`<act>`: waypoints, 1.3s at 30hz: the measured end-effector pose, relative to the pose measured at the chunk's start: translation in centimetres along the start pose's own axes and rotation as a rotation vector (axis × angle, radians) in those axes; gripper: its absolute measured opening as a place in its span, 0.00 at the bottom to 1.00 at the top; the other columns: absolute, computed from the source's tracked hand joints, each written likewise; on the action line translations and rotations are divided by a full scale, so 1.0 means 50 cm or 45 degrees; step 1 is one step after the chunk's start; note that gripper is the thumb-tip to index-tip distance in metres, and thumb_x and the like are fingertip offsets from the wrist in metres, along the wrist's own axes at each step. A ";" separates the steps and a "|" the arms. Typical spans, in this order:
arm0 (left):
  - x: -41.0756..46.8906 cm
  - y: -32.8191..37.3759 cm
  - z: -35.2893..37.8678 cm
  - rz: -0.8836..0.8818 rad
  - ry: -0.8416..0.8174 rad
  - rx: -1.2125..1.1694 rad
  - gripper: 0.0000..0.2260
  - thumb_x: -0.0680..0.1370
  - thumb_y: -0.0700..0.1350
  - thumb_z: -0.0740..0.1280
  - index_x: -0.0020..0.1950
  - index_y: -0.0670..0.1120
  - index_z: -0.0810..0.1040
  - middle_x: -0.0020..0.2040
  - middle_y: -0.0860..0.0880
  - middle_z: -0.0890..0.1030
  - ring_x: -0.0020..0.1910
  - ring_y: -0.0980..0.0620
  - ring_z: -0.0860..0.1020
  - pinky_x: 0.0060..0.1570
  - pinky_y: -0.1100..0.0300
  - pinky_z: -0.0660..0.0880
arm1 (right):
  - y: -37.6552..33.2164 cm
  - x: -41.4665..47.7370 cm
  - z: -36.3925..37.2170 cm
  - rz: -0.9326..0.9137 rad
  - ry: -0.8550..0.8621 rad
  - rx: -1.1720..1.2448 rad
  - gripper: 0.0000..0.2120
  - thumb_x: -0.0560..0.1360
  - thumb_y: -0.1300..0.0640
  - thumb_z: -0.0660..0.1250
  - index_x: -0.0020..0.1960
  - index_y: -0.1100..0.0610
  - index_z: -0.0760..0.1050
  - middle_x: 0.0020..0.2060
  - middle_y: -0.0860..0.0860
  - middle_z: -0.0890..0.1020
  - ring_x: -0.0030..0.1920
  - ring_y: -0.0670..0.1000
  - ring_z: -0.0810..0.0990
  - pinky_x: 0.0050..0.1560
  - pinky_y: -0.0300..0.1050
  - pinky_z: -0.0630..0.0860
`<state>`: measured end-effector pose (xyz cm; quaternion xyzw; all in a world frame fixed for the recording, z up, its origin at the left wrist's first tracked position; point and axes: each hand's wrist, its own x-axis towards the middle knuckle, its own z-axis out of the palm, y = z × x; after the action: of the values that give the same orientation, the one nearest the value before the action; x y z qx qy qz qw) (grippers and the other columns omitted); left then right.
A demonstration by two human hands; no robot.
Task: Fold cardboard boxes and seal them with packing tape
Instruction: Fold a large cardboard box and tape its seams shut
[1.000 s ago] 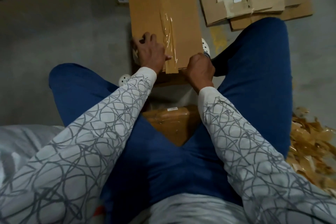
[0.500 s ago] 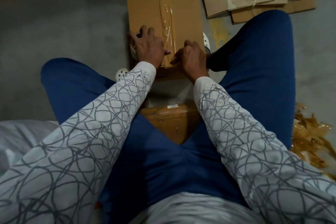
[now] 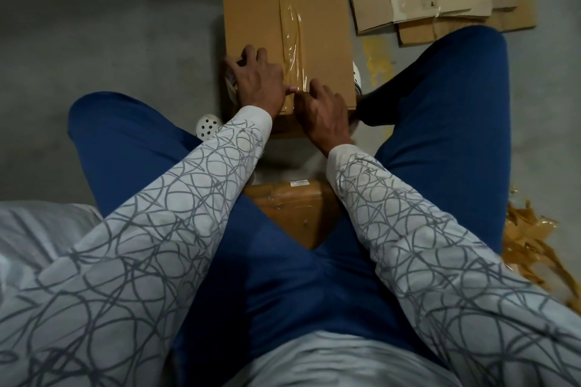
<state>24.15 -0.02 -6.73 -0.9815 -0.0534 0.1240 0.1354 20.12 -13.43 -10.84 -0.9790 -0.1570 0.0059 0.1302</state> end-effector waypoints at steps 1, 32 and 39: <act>0.000 0.001 0.000 -0.001 -0.011 -0.003 0.28 0.76 0.70 0.62 0.60 0.50 0.82 0.66 0.44 0.74 0.68 0.40 0.66 0.62 0.36 0.63 | -0.001 0.000 0.005 0.013 0.025 0.013 0.14 0.73 0.60 0.73 0.58 0.59 0.80 0.50 0.60 0.79 0.42 0.61 0.78 0.39 0.53 0.74; -0.302 -0.145 -0.103 -0.505 -0.449 -2.295 0.14 0.78 0.57 0.71 0.58 0.51 0.86 0.60 0.50 0.82 0.60 0.46 0.77 0.55 0.48 0.78 | -0.042 -0.245 -0.227 -0.011 -0.783 0.535 0.08 0.76 0.47 0.73 0.54 0.44 0.81 0.50 0.46 0.83 0.52 0.49 0.82 0.52 0.47 0.79; -0.276 -0.117 -0.101 -0.327 -0.443 -2.252 0.15 0.78 0.56 0.71 0.61 0.52 0.85 0.63 0.50 0.81 0.63 0.46 0.76 0.65 0.48 0.74 | -0.035 -0.216 -0.243 -0.058 -0.524 0.191 0.14 0.74 0.39 0.72 0.50 0.48 0.79 0.49 0.46 0.74 0.51 0.50 0.77 0.42 0.45 0.70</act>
<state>11.72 2.39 2.78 -0.6813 -0.2576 0.1681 -0.6643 9.95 -18.26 1.04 -0.9408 -0.2016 0.2144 0.1681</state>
